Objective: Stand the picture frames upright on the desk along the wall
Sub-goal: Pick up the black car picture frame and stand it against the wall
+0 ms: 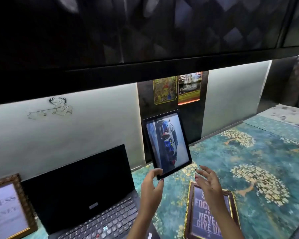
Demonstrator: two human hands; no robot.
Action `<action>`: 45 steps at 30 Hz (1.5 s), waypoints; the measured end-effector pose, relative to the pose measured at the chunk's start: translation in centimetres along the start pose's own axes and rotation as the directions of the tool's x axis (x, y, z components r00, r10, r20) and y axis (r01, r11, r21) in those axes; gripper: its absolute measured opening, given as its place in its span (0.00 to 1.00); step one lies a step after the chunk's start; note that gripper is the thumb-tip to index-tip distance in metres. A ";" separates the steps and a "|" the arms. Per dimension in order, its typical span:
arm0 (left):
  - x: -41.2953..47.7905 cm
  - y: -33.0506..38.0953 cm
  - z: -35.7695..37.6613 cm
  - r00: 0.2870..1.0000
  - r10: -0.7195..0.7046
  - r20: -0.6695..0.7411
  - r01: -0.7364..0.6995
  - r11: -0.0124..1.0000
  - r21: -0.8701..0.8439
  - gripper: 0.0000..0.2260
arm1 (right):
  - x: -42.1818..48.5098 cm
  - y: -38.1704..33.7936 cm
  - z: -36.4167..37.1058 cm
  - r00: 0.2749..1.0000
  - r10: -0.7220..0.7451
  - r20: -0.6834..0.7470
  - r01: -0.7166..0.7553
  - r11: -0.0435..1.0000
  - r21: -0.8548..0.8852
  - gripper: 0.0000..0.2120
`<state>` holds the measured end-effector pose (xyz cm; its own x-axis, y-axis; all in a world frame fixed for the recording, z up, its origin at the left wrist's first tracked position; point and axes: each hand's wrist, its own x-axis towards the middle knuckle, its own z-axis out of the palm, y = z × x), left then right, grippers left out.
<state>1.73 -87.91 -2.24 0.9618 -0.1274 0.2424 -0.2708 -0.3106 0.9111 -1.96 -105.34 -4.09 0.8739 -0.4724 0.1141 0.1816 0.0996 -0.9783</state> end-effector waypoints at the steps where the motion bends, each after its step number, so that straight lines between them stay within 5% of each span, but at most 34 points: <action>1: 0.6 -0.1 0.6 1.000 -0.018 0.004 0.018 1.000 -0.004 0.16 | 1.1 0.0 -0.3 1.000 0.002 0.010 -0.002 1.000 -0.002 0.16; 11: 8.0 0.5 7.5 0.957 -0.202 -0.207 0.178 0.975 -0.130 0.14 | 15.1 1.7 -5.0 0.977 0.173 0.122 -0.180 0.983 0.045 0.13; 18: 15.3 0.7 11.2 0.925 -0.270 -0.269 0.273 0.962 -0.027 0.12 | 24.4 2.7 -6.6 0.958 0.194 0.212 -0.217 0.972 0.092 0.13; 22: 18.5 0.0 12.0 0.852 -0.371 -0.368 0.404 0.915 0.014 0.24 | 29.0 4.5 -5.9 0.932 0.225 0.283 -0.215 0.974 -0.067 0.13; 27: 21.8 -1.5 12.0 0.695 -0.516 -0.501 0.547 0.831 -0.099 0.32 | 32.8 6.8 -4.4 0.841 0.400 0.365 -0.229 0.874 -0.429 0.30; 31: 23.3 -1.5 12.0 0.563 -0.501 -0.657 0.629 0.776 -0.052 0.34 | 33.1 7.3 -3.6 0.740 0.507 0.441 -0.217 0.801 -0.558 0.38; 35: 24.0 -3.5 11.0 0.593 -0.638 -0.491 0.618 0.752 -0.231 0.31 | 33.2 8.7 -2.8 0.710 0.518 0.477 -0.213 0.804 -0.555 0.36; 37: 23.8 -4.3 10.4 0.598 -0.720 -0.352 0.566 0.690 -0.450 0.23 | 33.2 9.1 -2.9 0.786 0.438 0.437 -0.189 0.842 -0.505 0.25; 40: 23.2 -4.3 10.5 0.633 -0.714 -0.300 0.488 0.669 -0.561 0.19 | 33.2 8.9 -3.3 0.876 0.248 0.413 -0.045 0.896 -0.442 0.11; 45: 21.9 -5.0 12.1 0.620 -0.736 -0.272 0.289 0.537 -0.793 0.09 | 33.7 3.9 -2.3 0.935 -0.055 0.352 0.181 0.924 -0.337 0.15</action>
<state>23.65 -100.58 -5.56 0.8066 0.4062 -0.4294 0.1646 0.5434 0.8232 27.20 -122.90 -4.45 0.9653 -0.1390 0.2211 0.1741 -0.2885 -0.9415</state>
